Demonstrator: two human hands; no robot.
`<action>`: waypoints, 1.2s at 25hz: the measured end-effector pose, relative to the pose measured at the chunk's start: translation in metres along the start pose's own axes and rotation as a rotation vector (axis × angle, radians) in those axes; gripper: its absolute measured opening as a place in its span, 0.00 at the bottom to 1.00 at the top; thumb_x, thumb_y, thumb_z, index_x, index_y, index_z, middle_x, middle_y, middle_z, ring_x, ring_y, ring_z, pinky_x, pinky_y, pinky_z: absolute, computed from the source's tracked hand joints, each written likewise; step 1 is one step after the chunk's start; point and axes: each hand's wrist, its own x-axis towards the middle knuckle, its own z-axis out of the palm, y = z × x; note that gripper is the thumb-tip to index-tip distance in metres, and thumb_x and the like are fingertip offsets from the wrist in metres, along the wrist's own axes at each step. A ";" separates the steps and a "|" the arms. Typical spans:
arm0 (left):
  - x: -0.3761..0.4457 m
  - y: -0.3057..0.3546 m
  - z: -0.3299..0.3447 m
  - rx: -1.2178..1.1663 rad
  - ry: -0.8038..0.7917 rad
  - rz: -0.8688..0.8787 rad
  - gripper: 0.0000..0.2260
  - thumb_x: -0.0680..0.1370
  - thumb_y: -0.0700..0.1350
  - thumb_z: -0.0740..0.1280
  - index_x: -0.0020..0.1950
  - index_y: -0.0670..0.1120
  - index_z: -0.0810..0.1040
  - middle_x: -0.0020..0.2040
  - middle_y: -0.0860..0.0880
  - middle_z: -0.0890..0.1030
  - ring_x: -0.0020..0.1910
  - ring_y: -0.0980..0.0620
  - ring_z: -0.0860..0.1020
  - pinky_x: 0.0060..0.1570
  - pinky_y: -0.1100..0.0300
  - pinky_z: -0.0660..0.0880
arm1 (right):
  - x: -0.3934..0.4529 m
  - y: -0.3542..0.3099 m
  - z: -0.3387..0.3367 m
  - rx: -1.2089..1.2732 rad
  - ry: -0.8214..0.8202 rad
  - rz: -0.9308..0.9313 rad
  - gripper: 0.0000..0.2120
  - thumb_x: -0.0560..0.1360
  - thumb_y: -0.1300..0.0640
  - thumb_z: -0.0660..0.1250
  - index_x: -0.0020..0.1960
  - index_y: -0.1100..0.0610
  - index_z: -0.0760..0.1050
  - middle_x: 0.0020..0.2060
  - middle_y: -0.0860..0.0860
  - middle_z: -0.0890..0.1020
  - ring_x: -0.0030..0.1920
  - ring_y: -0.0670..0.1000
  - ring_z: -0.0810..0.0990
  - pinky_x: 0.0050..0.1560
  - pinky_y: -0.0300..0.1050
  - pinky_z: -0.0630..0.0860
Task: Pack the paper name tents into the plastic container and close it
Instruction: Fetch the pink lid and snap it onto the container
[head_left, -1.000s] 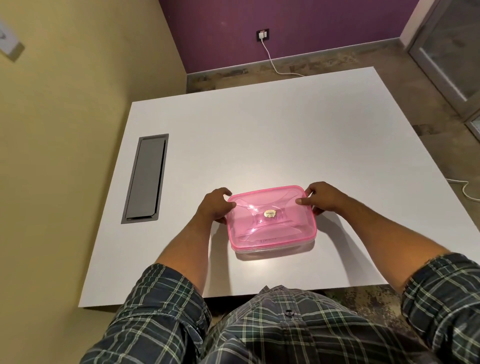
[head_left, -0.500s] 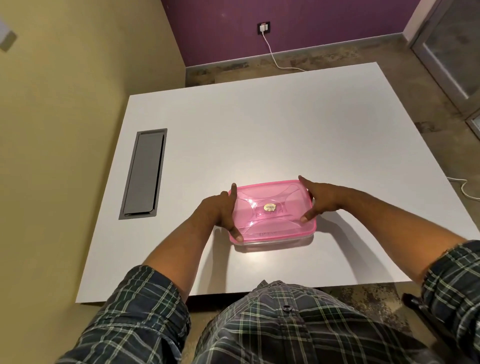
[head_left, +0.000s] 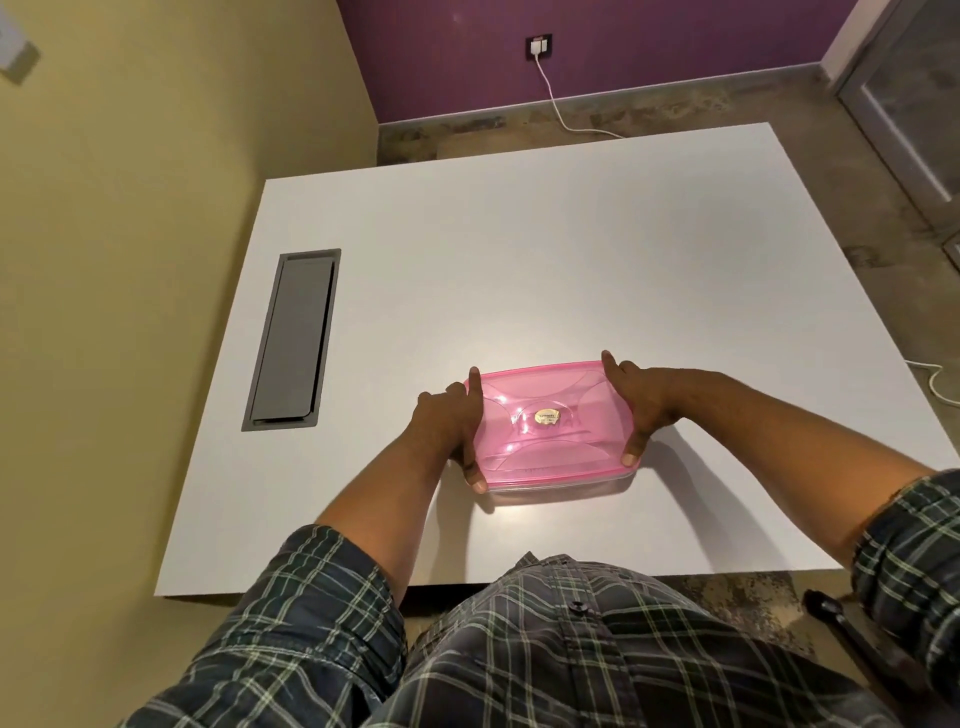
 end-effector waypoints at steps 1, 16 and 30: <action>0.000 0.001 -0.001 0.007 0.003 0.001 0.68 0.61 0.58 0.82 0.79 0.37 0.34 0.70 0.38 0.68 0.63 0.38 0.76 0.59 0.45 0.71 | -0.001 -0.002 -0.001 -0.009 -0.006 0.009 0.81 0.53 0.40 0.85 0.76 0.56 0.23 0.80 0.56 0.52 0.76 0.59 0.63 0.72 0.51 0.67; 0.013 -0.003 -0.025 -0.469 0.256 -0.198 0.25 0.72 0.58 0.72 0.63 0.44 0.76 0.60 0.44 0.78 0.58 0.43 0.77 0.56 0.49 0.77 | -0.014 -0.004 0.000 0.174 0.079 -0.042 0.73 0.52 0.52 0.88 0.79 0.56 0.40 0.68 0.57 0.75 0.64 0.59 0.75 0.64 0.53 0.74; 0.016 0.000 -0.017 -0.405 0.251 -0.204 0.23 0.72 0.58 0.73 0.59 0.44 0.78 0.58 0.46 0.80 0.56 0.44 0.79 0.52 0.51 0.77 | -0.024 -0.006 0.014 0.216 -0.021 0.035 0.78 0.59 0.51 0.86 0.73 0.48 0.17 0.39 0.54 0.83 0.34 0.51 0.81 0.38 0.43 0.80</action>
